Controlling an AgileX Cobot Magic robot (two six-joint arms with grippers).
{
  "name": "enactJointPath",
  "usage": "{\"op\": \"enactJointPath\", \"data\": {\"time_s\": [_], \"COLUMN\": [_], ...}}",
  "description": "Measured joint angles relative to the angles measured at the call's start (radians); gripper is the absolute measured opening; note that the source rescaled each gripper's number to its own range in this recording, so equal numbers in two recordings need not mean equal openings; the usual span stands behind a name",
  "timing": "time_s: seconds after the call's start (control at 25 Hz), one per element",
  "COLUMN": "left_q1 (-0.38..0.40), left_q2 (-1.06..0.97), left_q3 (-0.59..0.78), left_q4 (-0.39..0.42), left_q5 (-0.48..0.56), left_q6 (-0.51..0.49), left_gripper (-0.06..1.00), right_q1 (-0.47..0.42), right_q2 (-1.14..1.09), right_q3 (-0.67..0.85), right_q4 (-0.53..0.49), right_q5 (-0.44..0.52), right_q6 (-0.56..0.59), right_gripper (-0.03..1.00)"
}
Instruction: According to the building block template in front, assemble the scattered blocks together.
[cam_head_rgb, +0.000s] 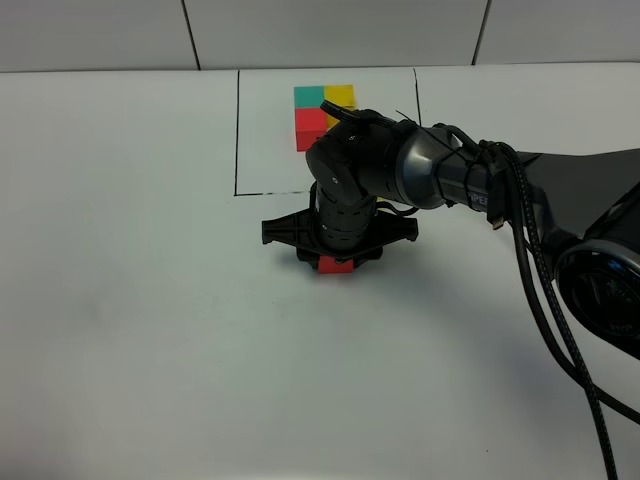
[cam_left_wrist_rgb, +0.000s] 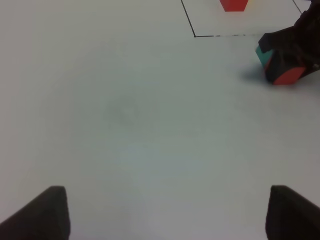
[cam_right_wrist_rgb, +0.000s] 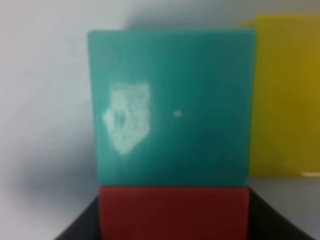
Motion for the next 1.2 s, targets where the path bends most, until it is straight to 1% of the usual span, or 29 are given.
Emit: {"op": "enactJointPath", "data": {"time_s": [0.24, 0.28, 0.32, 0.4, 0.52, 0.64, 0.68, 0.72, 0.84, 1.0, 1.2], "left_q1": [0.0, 0.0, 0.0, 0.0, 0.0, 0.0, 0.0, 0.0, 0.0, 0.0, 0.0], "left_q2": [0.0, 0.0, 0.0, 0.0, 0.0, 0.0, 0.0, 0.0, 0.0, 0.0, 0.0], "left_q3": [0.0, 0.0, 0.0, 0.0, 0.0, 0.0, 0.0, 0.0, 0.0, 0.0, 0.0], "left_q4": [0.0, 0.0, 0.0, 0.0, 0.0, 0.0, 0.0, 0.0, 0.0, 0.0, 0.0], "left_q5": [0.0, 0.0, 0.0, 0.0, 0.0, 0.0, 0.0, 0.0, 0.0, 0.0, 0.0], "left_q6": [0.0, 0.0, 0.0, 0.0, 0.0, 0.0, 0.0, 0.0, 0.0, 0.0, 0.0], "left_gripper": [0.74, 0.74, 0.74, 0.74, 0.74, 0.74, 0.74, 0.74, 0.74, 0.74, 0.74], "right_q1": [0.0, 0.0, 0.0, -0.002, -0.003, -0.003, -0.003, -0.003, -0.005, -0.012, -0.009], "right_q2": [0.0, 0.0, 0.0, 0.0, 0.0, 0.0, -0.001, -0.002, -0.008, -0.028, -0.111], "right_q3": [0.0, 0.0, 0.0, 0.0, -0.002, -0.004, -0.004, -0.004, -0.003, 0.012, 0.016], "right_q4": [0.0, 0.0, 0.0, -0.009, -0.01, 0.001, 0.007, 0.012, 0.014, 0.049, 0.087], "right_q5": [0.0, 0.0, 0.0, -0.015, -0.028, -0.03, -0.03, -0.03, -0.008, 0.064, 0.12], "right_q6": [0.0, 0.0, -0.001, -0.014, -0.056, -0.096, -0.102, -0.109, -0.123, -0.148, -0.176], "right_gripper": [0.02, 0.03, 0.06, 0.21, 0.55, 0.85, 0.92, 0.95, 1.0, 1.0, 0.99]}}
